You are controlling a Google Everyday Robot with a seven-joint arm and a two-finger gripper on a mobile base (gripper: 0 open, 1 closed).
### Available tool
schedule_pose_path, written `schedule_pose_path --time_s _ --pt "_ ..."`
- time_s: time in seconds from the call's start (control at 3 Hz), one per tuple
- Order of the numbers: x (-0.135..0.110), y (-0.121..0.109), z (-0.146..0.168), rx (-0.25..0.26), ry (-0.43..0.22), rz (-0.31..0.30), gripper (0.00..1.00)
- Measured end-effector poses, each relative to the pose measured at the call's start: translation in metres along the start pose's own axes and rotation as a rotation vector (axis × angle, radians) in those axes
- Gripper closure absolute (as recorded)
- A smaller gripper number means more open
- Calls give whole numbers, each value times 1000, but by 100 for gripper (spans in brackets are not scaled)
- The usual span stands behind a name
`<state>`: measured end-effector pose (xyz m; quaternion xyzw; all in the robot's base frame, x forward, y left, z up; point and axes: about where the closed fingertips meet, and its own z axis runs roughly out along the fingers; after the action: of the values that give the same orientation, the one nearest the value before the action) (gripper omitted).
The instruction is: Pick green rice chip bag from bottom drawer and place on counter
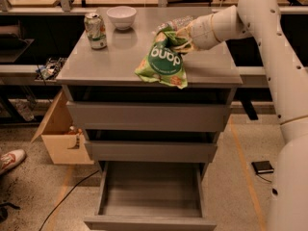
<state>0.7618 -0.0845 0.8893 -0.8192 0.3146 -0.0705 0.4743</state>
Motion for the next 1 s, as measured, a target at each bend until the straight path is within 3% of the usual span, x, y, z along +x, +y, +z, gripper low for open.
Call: schedule_pose_path --time_s 0.67,1.0 --pt "-2 1 8 -5 -11 0 12" --pt "-4 0 10 -7 -16 0 0"
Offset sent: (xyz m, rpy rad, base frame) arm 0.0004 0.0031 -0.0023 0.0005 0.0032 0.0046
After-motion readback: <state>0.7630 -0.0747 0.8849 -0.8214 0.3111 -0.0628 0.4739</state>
